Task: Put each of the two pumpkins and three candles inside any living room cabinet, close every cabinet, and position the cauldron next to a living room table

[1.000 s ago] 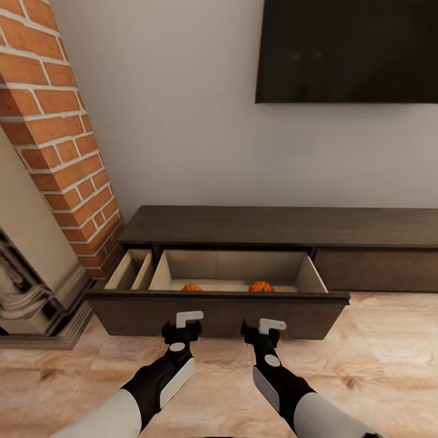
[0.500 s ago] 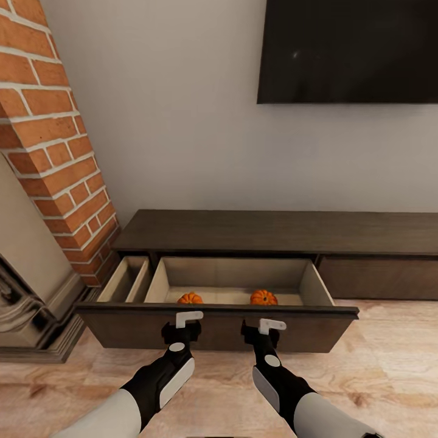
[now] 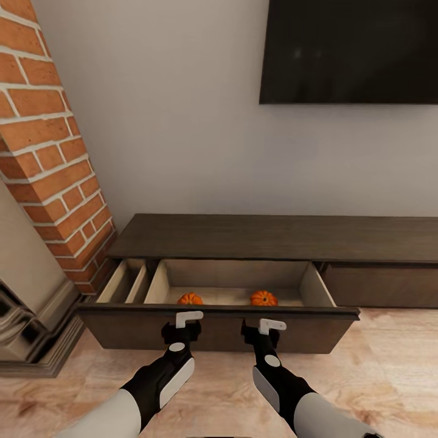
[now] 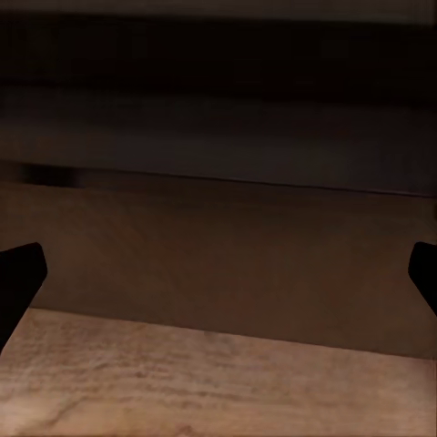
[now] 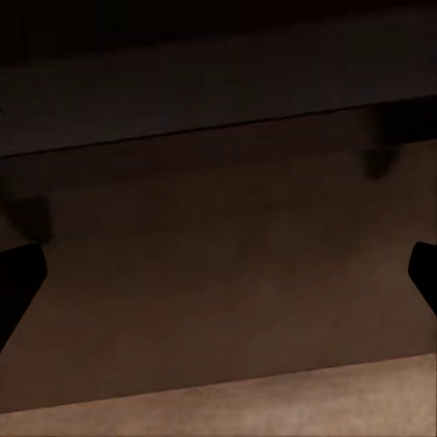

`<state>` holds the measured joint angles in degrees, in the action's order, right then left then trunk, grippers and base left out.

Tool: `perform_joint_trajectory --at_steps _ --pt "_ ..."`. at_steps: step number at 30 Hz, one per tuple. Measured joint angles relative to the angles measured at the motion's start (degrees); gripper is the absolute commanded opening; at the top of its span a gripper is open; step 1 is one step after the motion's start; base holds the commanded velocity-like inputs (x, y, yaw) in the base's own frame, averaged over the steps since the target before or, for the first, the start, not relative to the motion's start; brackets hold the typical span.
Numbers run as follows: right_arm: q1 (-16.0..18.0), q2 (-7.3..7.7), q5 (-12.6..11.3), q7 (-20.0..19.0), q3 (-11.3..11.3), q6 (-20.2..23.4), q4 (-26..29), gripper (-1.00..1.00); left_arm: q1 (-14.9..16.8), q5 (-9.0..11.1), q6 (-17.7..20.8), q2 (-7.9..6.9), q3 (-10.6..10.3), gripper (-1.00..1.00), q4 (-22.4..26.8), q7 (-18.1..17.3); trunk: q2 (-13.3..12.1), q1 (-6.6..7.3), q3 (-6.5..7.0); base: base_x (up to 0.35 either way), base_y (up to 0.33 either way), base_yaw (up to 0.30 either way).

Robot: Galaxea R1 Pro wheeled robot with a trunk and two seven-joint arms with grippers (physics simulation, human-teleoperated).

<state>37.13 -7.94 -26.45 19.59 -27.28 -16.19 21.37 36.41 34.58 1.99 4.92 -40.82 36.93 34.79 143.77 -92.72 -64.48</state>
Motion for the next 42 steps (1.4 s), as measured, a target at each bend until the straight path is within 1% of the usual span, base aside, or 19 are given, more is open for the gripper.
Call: perform_joint_trajectory --at_steps 42 --pt "0.0 0.0 0.0 0.1 0.1 0.0 0.0 1.0 0.0 0.0 0.0 -0.03 0.0 1.0 0.0 0.0 0.0 0.0 0.0 0.199 0.0 0.0"
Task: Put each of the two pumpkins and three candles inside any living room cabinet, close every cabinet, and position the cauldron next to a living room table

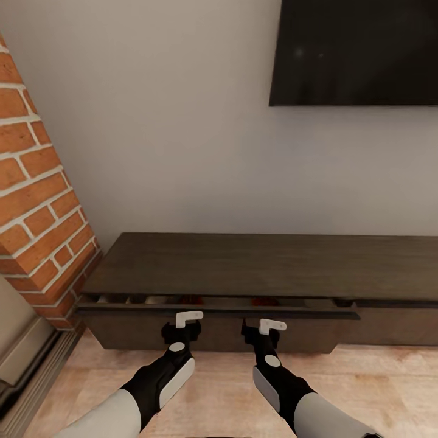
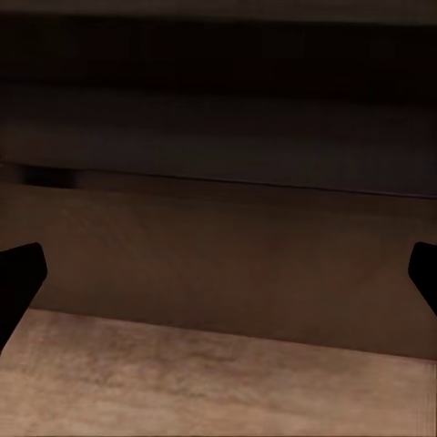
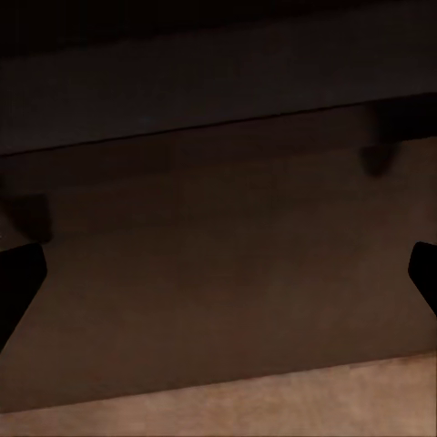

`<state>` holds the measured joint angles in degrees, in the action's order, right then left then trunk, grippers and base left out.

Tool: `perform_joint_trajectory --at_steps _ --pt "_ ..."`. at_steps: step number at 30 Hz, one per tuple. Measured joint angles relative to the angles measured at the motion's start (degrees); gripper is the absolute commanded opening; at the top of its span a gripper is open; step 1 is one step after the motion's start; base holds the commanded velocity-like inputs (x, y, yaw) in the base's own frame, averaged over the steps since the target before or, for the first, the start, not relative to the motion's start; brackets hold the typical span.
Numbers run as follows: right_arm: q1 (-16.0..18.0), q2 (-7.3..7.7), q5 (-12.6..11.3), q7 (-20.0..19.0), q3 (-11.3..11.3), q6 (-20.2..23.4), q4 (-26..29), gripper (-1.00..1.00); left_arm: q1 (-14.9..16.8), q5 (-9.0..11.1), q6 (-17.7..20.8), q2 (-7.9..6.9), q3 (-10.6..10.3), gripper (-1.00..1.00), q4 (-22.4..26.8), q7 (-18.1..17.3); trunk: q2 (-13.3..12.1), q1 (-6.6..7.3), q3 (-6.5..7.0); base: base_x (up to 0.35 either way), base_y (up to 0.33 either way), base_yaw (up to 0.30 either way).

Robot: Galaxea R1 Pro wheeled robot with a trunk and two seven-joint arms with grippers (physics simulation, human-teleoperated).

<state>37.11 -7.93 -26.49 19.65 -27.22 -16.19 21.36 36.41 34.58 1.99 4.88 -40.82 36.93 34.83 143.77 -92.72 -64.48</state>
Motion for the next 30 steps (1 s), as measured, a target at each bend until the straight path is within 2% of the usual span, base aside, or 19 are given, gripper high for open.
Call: perform_joint_trajectory --at_steps 11,17,19,21,30 --pt "0.0 0.0 0.0 0.0 0.0 0.0 0.0 1.0 0.0 0.0 0.0 -0.01 0.0 1.0 0.0 0.0 0.0 -0.01 0.0 0.168 0.0 0.0" --pt "-0.3 -0.03 0.1 0.0 -0.3 0.1 0.0 1.0 0.0 0.0 0.0 0.0 -0.1 1.0 0.0 0.0 0.0 -0.01 -0.01 0.028 0.0 0.0" --pt "-0.1 -0.02 -0.6 -0.1 -0.4 0.1 -0.1 1.0 0.0 0.0 0.0 0.0 -0.1 1.0 0.0 0.0 0.0 -0.03 -0.01 -0.076 0.0 0.0" --pt "0.0 0.0 0.1 0.0 -0.1 0.0 0.0 1.0 0.0 0.0 0.0 0.0 0.0 1.0 0.0 0.0 0.0 -0.04 0.0 -0.2 0.0 0.0" --pt "0.0 0.0 0.1 -0.1 -0.1 0.0 0.0 1.0 0.0 0.0 0.0 0.0 0.0 1.0 0.0 0.0 0.0 -0.06 0.0 -0.32 0.0 0.0"
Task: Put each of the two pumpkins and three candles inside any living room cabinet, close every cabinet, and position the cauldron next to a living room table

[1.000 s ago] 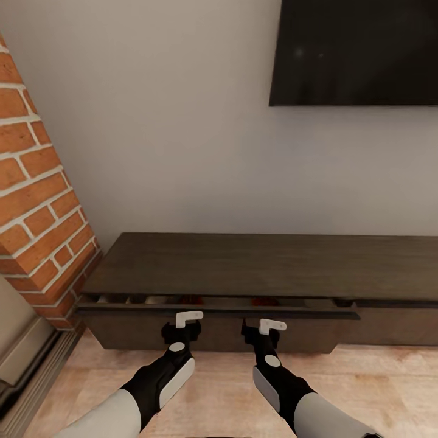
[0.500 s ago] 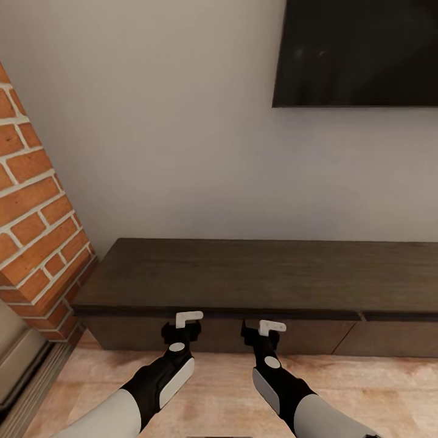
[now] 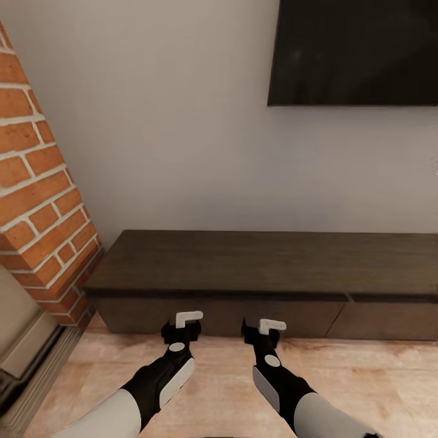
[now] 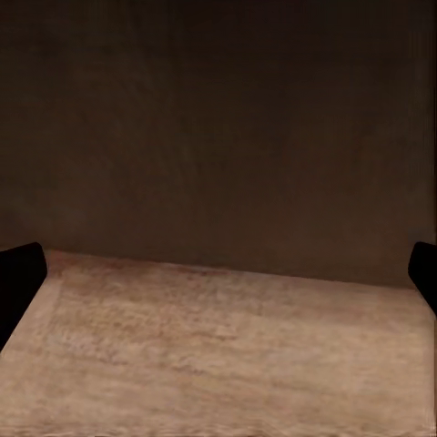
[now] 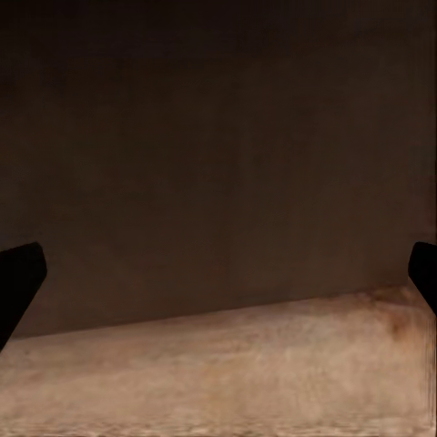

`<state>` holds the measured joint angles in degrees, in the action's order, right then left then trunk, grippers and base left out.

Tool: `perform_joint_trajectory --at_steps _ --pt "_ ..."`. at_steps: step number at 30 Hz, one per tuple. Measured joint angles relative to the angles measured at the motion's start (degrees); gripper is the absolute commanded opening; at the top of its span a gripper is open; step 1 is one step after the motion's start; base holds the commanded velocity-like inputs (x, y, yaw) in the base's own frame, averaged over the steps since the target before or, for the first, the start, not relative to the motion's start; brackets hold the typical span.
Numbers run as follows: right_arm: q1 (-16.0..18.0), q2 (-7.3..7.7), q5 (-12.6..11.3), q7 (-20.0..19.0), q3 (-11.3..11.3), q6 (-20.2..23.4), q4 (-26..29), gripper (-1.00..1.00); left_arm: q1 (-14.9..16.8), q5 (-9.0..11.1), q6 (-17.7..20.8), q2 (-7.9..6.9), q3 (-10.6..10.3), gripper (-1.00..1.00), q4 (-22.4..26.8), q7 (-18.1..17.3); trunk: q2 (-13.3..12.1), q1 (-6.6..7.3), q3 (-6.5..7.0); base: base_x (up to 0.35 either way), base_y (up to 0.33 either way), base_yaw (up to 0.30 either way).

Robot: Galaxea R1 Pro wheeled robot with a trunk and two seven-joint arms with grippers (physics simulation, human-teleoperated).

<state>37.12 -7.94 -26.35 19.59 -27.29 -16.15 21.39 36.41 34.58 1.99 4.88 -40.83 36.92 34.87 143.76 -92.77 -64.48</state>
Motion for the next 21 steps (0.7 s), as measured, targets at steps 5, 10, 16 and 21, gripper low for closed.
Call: perform_joint_trajectory --at_steps 5,10,16,21 --pt "0.0 0.0 -0.2 0.0 0.0 0.1 0.0 1.0 0.0 0.0 0.1 0.0 0.0 1.0 0.0 -0.1 0.0 0.0 0.0 -0.336 0.0 0.0" --pt "0.0 0.0 -0.5 0.1 0.0 0.9 0.0 1.0 0.0 0.2 1.1 0.08 0.4 1.0 0.0 0.0 0.0 0.0 0.0 -0.336 0.0 0.0" --pt "0.0 0.05 -0.5 0.0 0.3 9.6 0.3 1.0 0.1 1.1 16.3 -0.65 2.5 1.0 6.0 0.5 0.0 0.0 0.0 -0.318 0.0 0.0" --pt "0.0 -0.07 -1.1 -0.2 0.7 19.9 0.7 1.0 0.0 5.0 32.8 -2.47 10.9 1.0 12.4 0.4 0.0 0.03 0.01 -0.11 0.0 0.0"
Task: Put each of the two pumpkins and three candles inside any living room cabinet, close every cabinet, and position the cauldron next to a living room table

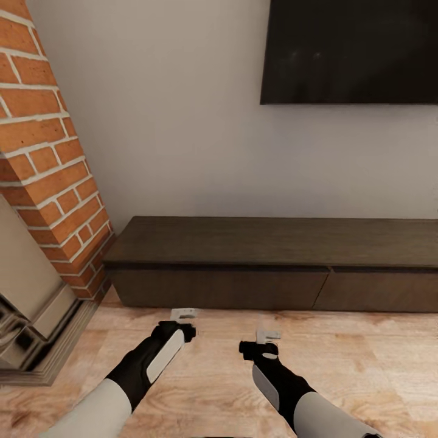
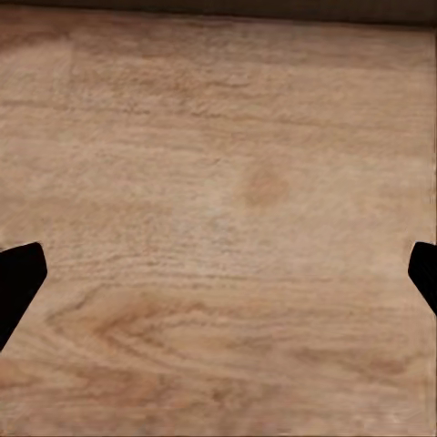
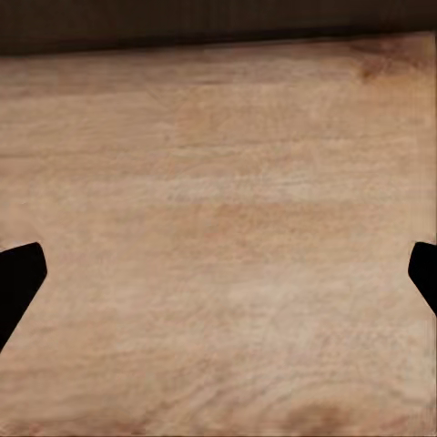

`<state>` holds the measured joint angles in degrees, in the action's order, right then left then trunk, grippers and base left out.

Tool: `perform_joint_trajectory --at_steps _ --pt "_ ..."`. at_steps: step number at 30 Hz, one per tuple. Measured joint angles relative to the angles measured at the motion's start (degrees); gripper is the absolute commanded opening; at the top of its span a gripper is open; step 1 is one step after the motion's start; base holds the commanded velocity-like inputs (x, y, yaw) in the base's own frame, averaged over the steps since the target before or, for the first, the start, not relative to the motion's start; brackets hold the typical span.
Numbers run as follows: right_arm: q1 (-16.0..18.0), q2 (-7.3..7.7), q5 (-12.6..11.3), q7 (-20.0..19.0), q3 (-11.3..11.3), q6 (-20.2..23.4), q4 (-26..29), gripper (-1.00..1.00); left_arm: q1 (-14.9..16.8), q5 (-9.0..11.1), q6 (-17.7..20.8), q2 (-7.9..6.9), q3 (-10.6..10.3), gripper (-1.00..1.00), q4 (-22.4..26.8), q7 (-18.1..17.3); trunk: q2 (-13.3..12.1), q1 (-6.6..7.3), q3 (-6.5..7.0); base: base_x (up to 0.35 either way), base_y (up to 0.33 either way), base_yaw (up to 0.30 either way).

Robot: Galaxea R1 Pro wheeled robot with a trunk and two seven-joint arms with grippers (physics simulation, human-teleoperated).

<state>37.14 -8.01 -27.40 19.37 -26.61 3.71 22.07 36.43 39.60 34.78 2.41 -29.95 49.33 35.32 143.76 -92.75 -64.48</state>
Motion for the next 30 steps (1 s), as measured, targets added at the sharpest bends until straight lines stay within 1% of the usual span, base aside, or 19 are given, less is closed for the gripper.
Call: perform_joint_trajectory --at_steps 1,2,4,5,7,9,10,13,14,17,24,27,30 --pt "0.0 -0.05 0.0 0.0 0.1 4.2 0.1 1.0 0.0 1.3 3.6 -0.19 2.5 1.0 0.8 0.0 0.0 0.0 0.0 -0.024 0.0 0.0" --pt "0.0 -0.08 -0.1 0.0 0.1 7.0 0.3 1.0 -0.1 1.9 5.0 -0.3 3.7 1.0 1.1 0.1 0.0 0.0 0.0 -0.016 0.0 0.0" --pt "0.0 -0.11 -0.7 0.1 0.2 11.8 1.1 1.0 -0.2 2.5 6.5 -1.03 5.1 1.0 1.2 0.1 0.0 0.01 0.0 -0.008 0.0 0.0" --pt "0.0 -0.14 -2.0 0.1 0.2 13.6 1.7 1.0 -0.3 2.7 7.1 -1.99 5.6 1.0 1.2 0.2 0.0 0.04 0.21 -0.003 0.0 0.0" --pt "0.0 -0.14 -4.7 0.3 0.2 14.6 2.0 1.0 -0.4 3.0 7.3 -3.04 6.0 1.0 0.5 0.2 0.0 0.09 0.66 -0.002 0.0 0.0" --pt "0.0 -0.03 -7.3 0.1 0.2 15.0 2.2 1.0 -0.5 3.0 7.4 -3.42 6.1 1.0 -0.6 0.3 -0.1 0.14 1.1 0.0 0.0 0.0" --pt "0.0 -0.02 -8.2 0.0 0.1 15.0 2.3 1.0 -0.5 2.9 7.4 -3.58 6.2 1.0 -1.0 0.3 -0.1 0.17 1.32 0.0 0.0 0.0" --pt "0.0 -0.01 -9.3 -0.2 0.1 14.0 2.3 1.0 -0.5 2.8 7.4 -3.81 6.2 1.0 -1.5 0.4 -0.1 0.24 1.99 0.0 0.0 0.0" --pt "0.0 -0.03 -9.6 -0.1 0.0 12.3 2.2 1.0 -0.5 2.8 7.4 -3.83 6.2 1.0 -1.7 0.4 -0.1 0.27 2.21 0.0 0.0 0.0" --pt "0.0 -0.04 -10.0 -0.1 0.0 10.3 1.8 1.0 -0.5 2.9 7.4 -3.73 6.3 1.0 -1.7 0.4 -0.2 0.35 2.88 0.0 0.0 0.0" --pt "0.0 0.0 -9.9 -0.3 0.0 9.9 1.3 1.0 -0.5 3.1 7.4 -3.39 6.3 1.0 -2.3 0.4 -0.3 0.53 4.43 0.0 0.0 0.0" --pt "0.0 0.03 -9.9 -0.4 0.0 9.9 0.6 1.0 -0.5 3.1 6.6 -3.26 6.4 1.0 -5.5 0.2 -0.3 0.6 5.09 0.0 0.0 0.0" --pt "0.0 0.04 -9.7 -0.4 -0.1 9.4 -0.9 1.0 -0.5 3.2 3.2 -3.14 6.3 1.0 -9.6 -0.2 -0.3 0.68 5.76 0.0 0.0 0.0"
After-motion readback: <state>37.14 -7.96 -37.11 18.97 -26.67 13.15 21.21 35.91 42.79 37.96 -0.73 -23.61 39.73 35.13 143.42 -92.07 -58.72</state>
